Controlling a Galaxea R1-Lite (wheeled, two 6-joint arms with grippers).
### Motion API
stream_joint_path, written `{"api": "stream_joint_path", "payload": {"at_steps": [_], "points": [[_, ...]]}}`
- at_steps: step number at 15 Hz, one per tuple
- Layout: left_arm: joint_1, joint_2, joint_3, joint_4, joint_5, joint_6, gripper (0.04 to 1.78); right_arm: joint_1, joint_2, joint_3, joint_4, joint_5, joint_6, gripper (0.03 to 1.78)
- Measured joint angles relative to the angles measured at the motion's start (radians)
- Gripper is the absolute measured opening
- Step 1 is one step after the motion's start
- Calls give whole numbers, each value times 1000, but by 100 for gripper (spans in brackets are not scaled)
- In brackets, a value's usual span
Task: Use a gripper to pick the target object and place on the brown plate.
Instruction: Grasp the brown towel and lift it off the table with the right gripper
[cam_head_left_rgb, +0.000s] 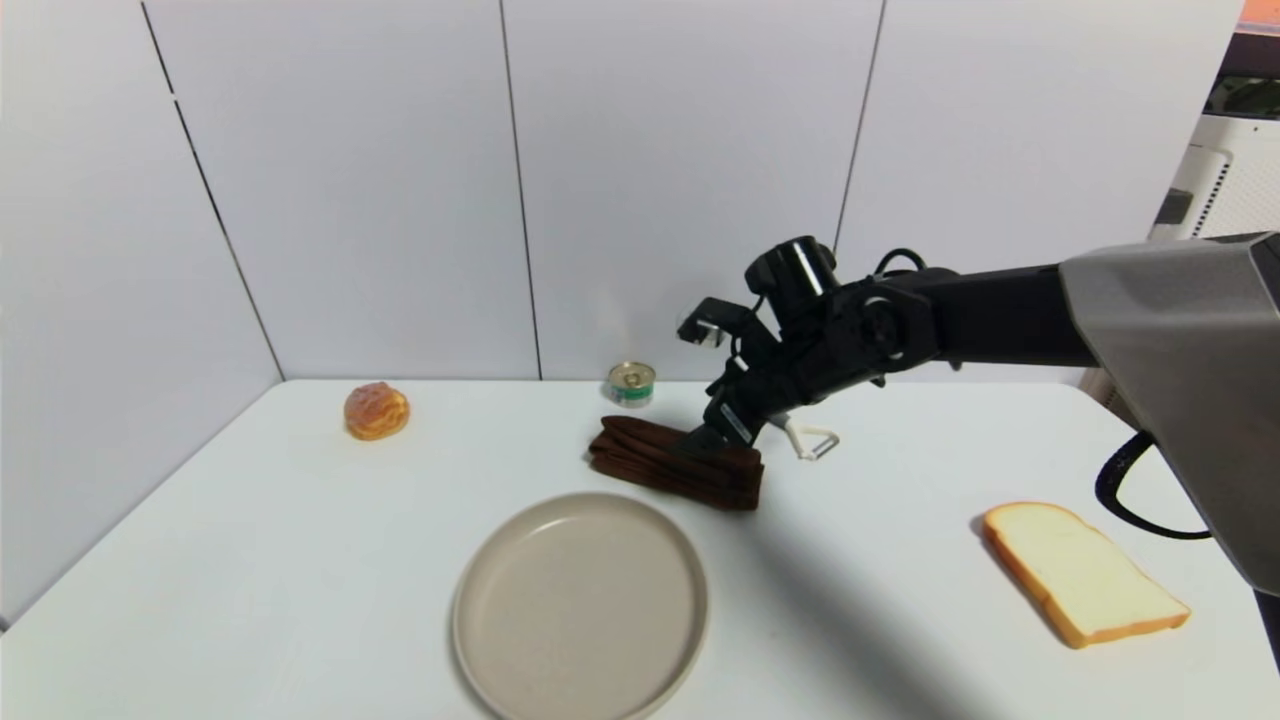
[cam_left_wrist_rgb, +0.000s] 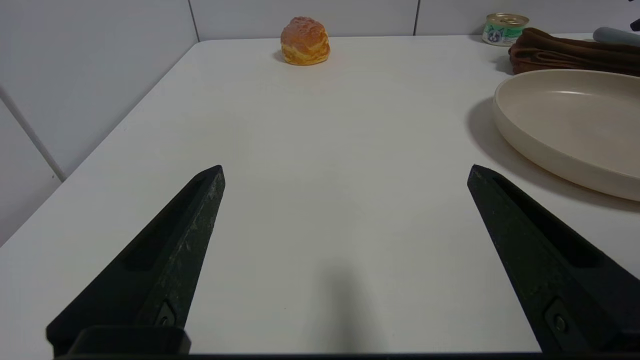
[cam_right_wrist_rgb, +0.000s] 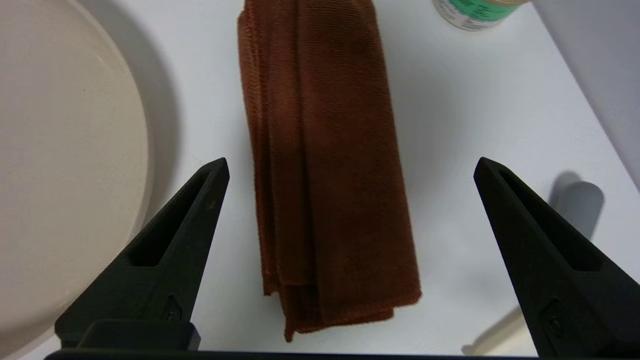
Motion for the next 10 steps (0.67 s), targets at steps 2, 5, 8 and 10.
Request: {"api": "stream_joint_path", "payload": {"at_steps": [2,5,8,10], "points": [[0,0,0,0,0,0,175,6,14,0,2,0,0,169],[0,0,0,0,0,0,175,7,32,1,0,-2,0,169],[0,0,0,0,0,0,175,8,47,-1,-5,-18,-1,170],[0,0,0,0,0,0,175,8,56,-2,-5,-25,-2,170]]}}
